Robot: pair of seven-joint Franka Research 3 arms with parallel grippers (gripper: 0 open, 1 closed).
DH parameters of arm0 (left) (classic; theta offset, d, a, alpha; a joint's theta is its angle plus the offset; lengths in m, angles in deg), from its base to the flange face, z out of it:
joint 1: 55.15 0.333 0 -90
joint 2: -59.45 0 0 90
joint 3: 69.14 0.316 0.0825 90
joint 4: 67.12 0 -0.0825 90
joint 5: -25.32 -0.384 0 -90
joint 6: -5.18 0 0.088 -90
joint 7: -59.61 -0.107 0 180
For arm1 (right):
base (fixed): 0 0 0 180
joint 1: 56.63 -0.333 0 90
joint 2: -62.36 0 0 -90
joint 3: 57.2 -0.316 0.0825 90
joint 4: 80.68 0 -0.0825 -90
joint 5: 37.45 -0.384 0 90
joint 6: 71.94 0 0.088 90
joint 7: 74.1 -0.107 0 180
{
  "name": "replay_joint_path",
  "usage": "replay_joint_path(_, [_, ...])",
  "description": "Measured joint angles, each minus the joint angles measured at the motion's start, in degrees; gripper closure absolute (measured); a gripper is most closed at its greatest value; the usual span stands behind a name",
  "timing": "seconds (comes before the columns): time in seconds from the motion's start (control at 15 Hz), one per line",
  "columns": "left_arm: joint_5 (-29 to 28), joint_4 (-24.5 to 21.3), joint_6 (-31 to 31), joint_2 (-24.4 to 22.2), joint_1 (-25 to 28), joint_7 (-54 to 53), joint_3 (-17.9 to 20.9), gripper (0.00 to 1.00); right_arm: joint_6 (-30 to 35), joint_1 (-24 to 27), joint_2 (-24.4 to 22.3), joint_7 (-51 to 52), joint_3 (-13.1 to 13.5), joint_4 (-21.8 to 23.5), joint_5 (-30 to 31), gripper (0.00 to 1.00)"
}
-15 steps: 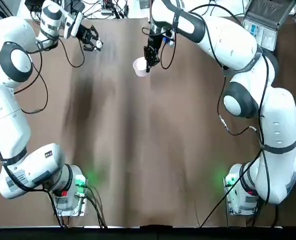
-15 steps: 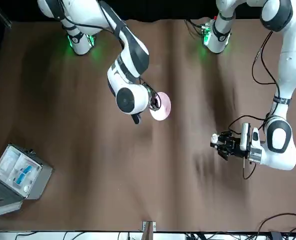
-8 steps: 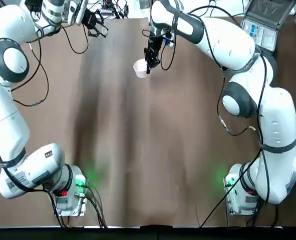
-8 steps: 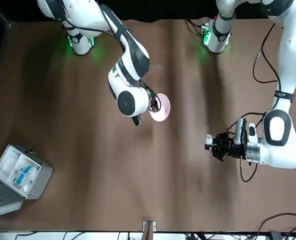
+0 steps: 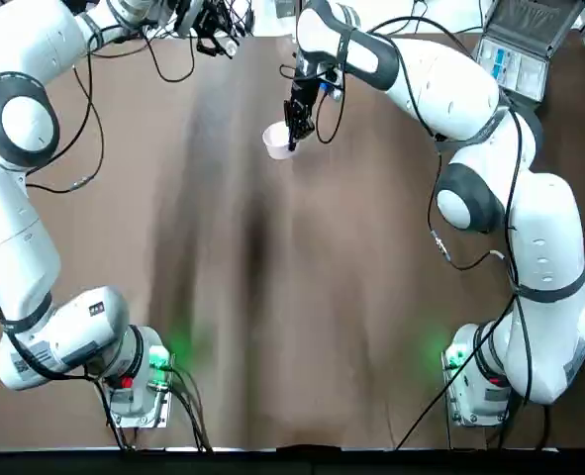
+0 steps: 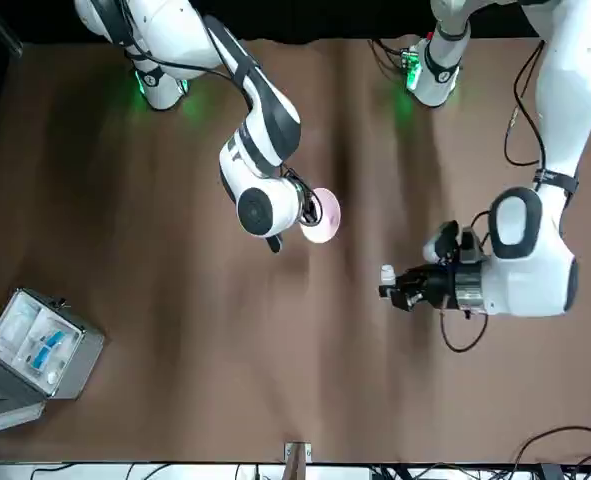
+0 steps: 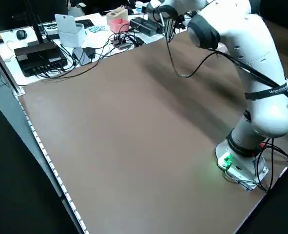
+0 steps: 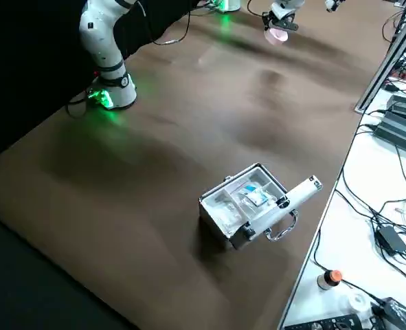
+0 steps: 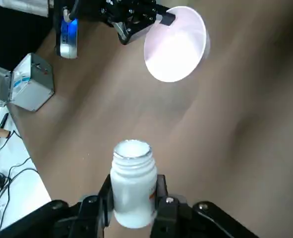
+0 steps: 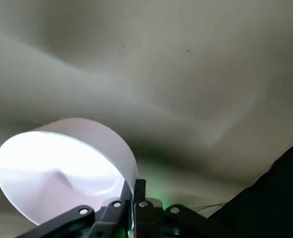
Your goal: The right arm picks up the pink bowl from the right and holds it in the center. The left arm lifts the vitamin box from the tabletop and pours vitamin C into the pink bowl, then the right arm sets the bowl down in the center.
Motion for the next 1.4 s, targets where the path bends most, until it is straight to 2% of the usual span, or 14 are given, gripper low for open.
replay_joint_path(0.2, [-2.73, -1.63, 3.17, -1.51, -1.83, -0.02, -0.06, 0.64, -0.59, -0.22, 0.07, 0.18, -0.49, -0.08, 0.0, 0.97])
replay_joint_path(0.27, [-3.5, -5.34, 8.96, -2.77, -2.26, -0.12, -0.75, 0.64, -1.28, -0.41, 0.07, 0.18, -0.65, -0.17, -0.21, 0.97])
replay_joint_path(0.4, [-3.74, -9.65, 15.48, -3.56, -2.26, -0.21, -2.79, 0.64, -1.64, -0.46, 0.13, 0.18, -0.67, -0.18, -1.13, 0.97])
replay_joint_path(0.53, [-4.47, -12.44, 19.54, -4.59, -2.53, -0.57, -3.89, 0.64, -2.65, -0.46, 0.25, 0.19, -0.68, -0.19, -1.96, 0.97])
replay_joint_path(0.73, [-9.15, -16.39, 24.41, -6.71, -2.74, -0.65, -4.31, 0.64, -2.85, -0.49, 0.36, 0.2, -0.72, -0.18, -2.24, 0.97])
replay_joint_path(0.93, [-10.26, -20.71, 29.78, -7.63, -2.61, -0.9, -5.98, 0.64, -2.98, -0.37, 0.39, 0.28, -0.71, -0.19, -3.55, 0.97])
replay_joint_path(1.4, [-14.21, -24.78, 31.8, -9.59, -2.39, -1.16, -9.45, 0.64, -2.99, 0.18, 0.39, 1.02, -0.7, -0.2, -4.76, 0.97])
